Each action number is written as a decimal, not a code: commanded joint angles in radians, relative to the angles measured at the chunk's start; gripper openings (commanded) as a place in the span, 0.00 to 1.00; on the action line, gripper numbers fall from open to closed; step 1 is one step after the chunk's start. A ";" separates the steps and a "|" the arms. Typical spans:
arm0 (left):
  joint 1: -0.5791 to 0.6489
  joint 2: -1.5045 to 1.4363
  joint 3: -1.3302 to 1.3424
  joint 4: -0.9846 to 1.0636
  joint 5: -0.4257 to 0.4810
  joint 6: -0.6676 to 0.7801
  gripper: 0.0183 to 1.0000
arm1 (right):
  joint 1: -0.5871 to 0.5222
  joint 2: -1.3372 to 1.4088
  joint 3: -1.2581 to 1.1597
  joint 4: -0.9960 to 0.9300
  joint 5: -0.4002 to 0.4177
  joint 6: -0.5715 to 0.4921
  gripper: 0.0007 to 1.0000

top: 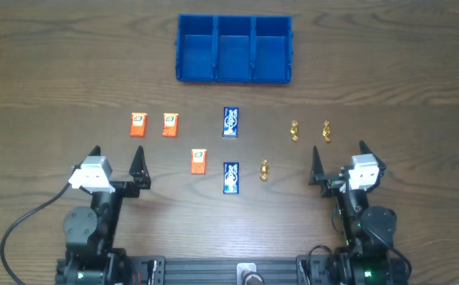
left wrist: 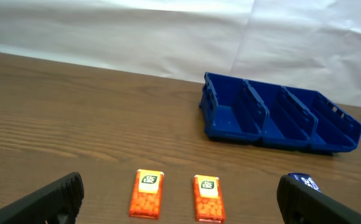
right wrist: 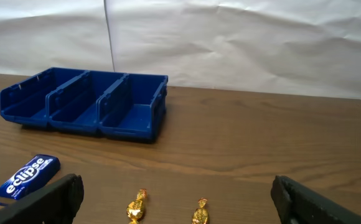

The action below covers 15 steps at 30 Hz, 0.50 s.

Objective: Sort Candies Into Trays

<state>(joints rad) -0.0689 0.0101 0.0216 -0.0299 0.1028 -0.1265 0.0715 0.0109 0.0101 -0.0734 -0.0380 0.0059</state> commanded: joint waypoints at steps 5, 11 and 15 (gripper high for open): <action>0.043 -0.006 -0.017 -0.038 0.021 0.157 1.00 | 0.006 -0.008 -0.002 -0.006 -0.005 -0.015 1.00; 0.043 -0.006 -0.017 -0.038 0.021 0.157 1.00 | 0.006 -0.008 -0.002 -0.006 -0.005 -0.015 1.00; 0.042 -0.006 -0.017 -0.038 0.021 0.157 1.00 | 0.006 -0.008 -0.002 -0.006 -0.005 -0.015 1.00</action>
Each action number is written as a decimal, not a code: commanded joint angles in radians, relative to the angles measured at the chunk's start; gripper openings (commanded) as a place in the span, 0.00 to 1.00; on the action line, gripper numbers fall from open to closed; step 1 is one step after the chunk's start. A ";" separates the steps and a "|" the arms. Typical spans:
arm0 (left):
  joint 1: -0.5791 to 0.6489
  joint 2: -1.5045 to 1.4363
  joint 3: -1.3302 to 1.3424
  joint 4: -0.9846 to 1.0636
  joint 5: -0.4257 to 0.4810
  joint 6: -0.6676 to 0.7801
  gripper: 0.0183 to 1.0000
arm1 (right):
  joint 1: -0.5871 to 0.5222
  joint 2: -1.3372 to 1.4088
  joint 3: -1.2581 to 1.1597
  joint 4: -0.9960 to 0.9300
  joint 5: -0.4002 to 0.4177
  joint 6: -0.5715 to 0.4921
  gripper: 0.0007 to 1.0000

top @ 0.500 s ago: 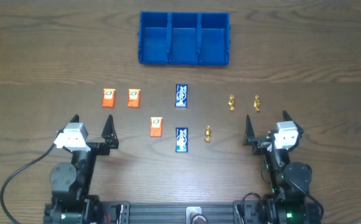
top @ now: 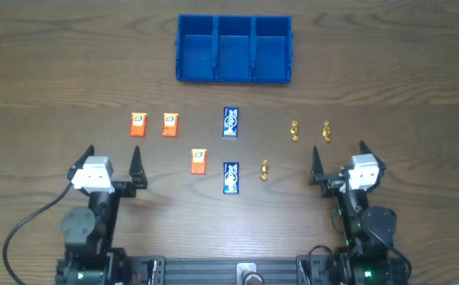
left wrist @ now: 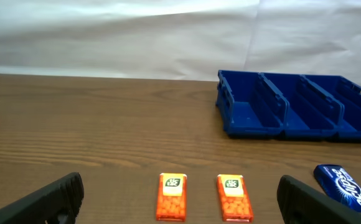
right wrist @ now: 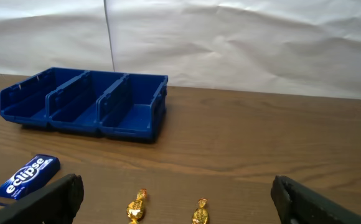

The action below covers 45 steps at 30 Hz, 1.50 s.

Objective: Sort Candies Into Trays

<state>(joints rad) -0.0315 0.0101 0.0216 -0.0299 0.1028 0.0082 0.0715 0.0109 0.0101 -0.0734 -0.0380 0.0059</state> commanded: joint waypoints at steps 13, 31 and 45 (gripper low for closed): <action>0.005 -0.006 -0.017 -0.037 0.021 0.022 1.00 | 0.006 -0.008 -0.002 -0.006 -0.005 -0.014 1.00; 0.005 1.052 0.937 -0.518 0.018 -0.011 1.00 | 0.006 -0.008 -0.002 -0.006 -0.005 -0.015 1.00; 0.005 1.703 1.067 -0.571 0.036 0.060 1.00 | 0.006 -0.008 -0.002 -0.006 -0.005 -0.015 1.00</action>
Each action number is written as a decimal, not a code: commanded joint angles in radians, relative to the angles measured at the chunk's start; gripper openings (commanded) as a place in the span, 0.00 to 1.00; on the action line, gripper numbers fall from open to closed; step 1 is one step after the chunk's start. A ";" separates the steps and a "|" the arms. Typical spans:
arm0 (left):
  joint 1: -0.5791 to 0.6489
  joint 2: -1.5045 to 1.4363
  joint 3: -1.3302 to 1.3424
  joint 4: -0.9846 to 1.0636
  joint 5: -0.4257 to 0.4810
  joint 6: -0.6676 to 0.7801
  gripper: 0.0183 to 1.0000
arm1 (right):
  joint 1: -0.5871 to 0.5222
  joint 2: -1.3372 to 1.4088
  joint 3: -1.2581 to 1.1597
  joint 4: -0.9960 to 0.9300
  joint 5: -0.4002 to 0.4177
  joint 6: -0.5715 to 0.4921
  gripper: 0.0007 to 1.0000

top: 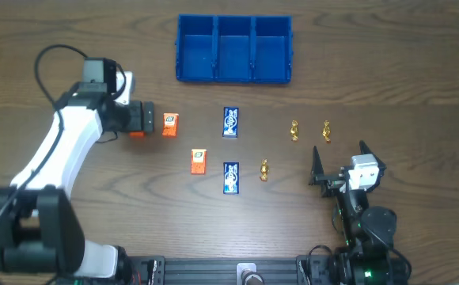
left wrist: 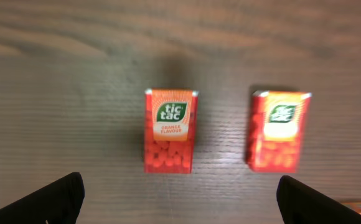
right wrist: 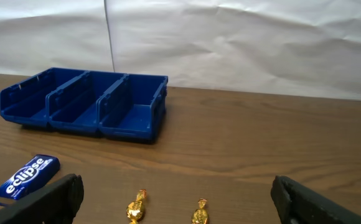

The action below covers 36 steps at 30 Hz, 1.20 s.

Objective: Sort Candies Into Trays

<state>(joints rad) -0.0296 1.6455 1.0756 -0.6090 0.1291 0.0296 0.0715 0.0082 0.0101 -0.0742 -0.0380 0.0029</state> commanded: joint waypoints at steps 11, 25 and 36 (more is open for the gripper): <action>0.016 0.180 0.013 0.056 -0.005 0.068 0.98 | 0.006 -0.005 -0.002 -0.005 -0.005 -0.012 1.00; 0.017 0.199 0.013 0.087 -0.048 0.068 0.92 | 0.006 -0.005 -0.002 -0.005 -0.005 -0.011 1.00; 0.016 0.229 0.013 0.113 -0.054 0.072 0.88 | 0.006 -0.005 -0.002 -0.005 -0.005 -0.011 1.00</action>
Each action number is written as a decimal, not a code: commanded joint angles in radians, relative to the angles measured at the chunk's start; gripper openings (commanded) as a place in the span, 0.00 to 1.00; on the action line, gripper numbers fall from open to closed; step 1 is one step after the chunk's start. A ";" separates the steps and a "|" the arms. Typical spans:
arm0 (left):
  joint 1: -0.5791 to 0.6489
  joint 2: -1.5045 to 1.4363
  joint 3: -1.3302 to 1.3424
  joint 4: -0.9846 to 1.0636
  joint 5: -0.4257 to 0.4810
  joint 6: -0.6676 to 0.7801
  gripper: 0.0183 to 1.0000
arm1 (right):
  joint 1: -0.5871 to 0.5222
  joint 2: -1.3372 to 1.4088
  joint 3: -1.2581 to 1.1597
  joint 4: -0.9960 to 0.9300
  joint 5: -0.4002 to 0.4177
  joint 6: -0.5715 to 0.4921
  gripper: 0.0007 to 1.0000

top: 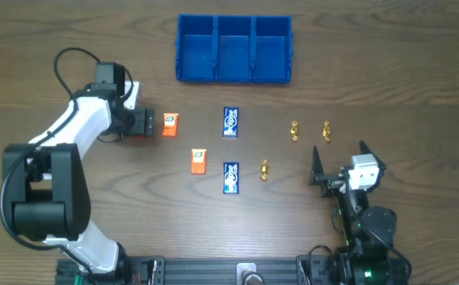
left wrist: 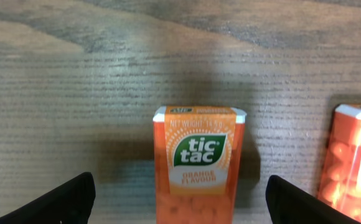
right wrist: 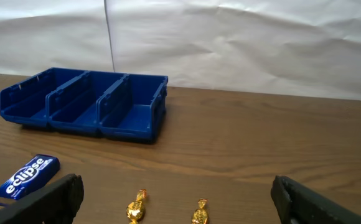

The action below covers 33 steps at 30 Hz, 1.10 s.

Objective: Sort Candies Into Trays

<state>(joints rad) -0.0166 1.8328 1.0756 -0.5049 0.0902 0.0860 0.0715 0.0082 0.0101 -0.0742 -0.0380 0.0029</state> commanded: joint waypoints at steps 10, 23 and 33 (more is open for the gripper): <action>0.002 0.043 0.013 0.022 0.015 0.014 0.59 | 0.006 -0.005 -0.002 -0.005 -0.005 -0.012 1.00; -0.005 0.029 0.042 0.006 0.041 -0.041 0.26 | 0.006 -0.005 -0.002 -0.005 -0.005 -0.012 1.00; -0.121 -0.094 0.421 -0.208 -0.069 -0.219 0.26 | 0.006 -0.005 -0.002 -0.005 -0.005 -0.011 1.00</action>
<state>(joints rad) -0.0719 1.8084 1.3033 -0.6659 0.0891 -0.0372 0.0715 0.0082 0.0101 -0.0738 -0.0380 0.0029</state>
